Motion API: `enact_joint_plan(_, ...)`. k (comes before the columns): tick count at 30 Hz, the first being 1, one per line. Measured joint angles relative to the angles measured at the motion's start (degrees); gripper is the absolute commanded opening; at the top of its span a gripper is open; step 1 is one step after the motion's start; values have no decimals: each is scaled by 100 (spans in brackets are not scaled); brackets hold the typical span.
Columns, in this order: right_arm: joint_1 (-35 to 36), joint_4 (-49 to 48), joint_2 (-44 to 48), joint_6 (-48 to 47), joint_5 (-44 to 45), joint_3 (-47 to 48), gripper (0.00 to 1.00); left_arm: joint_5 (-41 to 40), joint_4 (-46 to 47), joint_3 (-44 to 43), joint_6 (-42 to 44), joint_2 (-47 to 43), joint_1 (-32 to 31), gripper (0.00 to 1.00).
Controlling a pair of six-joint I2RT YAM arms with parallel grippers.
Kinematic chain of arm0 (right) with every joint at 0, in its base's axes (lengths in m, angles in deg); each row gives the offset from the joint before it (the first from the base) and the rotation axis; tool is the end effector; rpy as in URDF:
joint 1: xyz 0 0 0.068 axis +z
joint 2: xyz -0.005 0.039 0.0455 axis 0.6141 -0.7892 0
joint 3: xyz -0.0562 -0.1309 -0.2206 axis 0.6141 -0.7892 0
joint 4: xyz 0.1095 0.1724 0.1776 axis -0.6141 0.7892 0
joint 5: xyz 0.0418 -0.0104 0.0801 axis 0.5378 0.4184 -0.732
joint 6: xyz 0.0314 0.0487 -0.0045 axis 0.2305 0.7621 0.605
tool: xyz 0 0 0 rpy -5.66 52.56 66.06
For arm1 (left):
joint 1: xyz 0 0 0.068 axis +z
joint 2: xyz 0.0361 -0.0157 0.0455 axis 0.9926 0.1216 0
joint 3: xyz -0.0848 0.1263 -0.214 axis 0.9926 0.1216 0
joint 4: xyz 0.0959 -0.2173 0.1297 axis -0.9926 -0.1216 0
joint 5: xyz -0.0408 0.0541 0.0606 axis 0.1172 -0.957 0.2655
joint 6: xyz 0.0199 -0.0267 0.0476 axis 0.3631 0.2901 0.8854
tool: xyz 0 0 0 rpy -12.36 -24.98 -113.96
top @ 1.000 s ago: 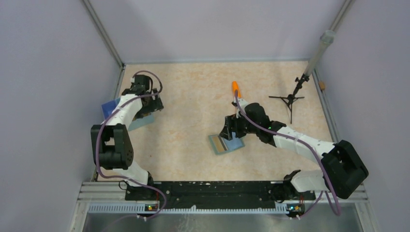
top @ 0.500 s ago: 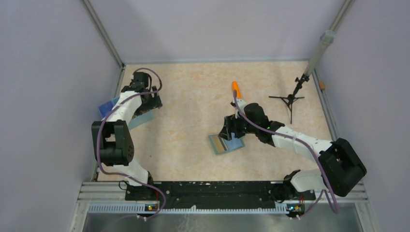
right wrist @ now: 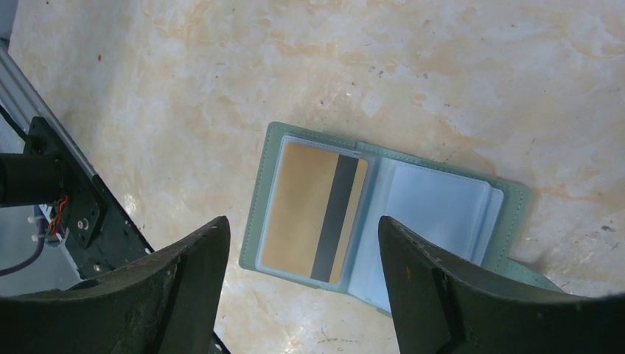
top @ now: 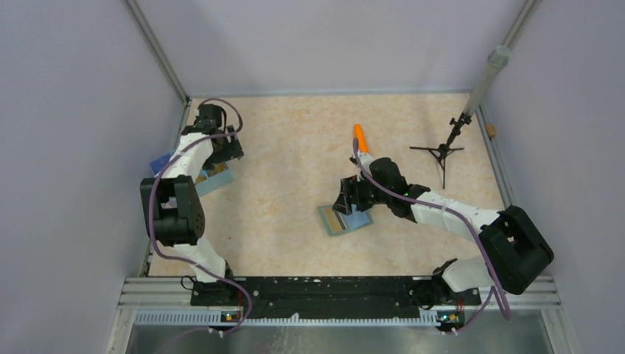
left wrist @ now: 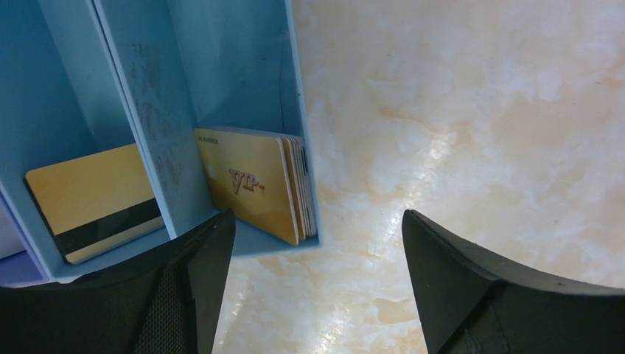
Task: Put the credit cards into the card holder
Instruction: Pick up the credit card from the storage box.
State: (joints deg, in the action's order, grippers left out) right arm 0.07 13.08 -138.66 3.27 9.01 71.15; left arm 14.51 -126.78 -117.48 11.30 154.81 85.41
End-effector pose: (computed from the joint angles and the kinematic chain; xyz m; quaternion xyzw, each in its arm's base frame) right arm 0.2249 0.1921 0.1824 -0.1917 0.8678 0.3421 0.3053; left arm 0.3702 0.0218 0.2317 -0.2002 0.9393 0.0338 0.2767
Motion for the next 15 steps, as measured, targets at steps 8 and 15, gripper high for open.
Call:
enact_joint_plan(8,0,-26,-2,4,-44,0,70,192,15,-11,-37,511,199,70)
enact_joint_plan(15,0,-46,-4,46,-103,0,70,339,90,-11,-4,509,227,55)
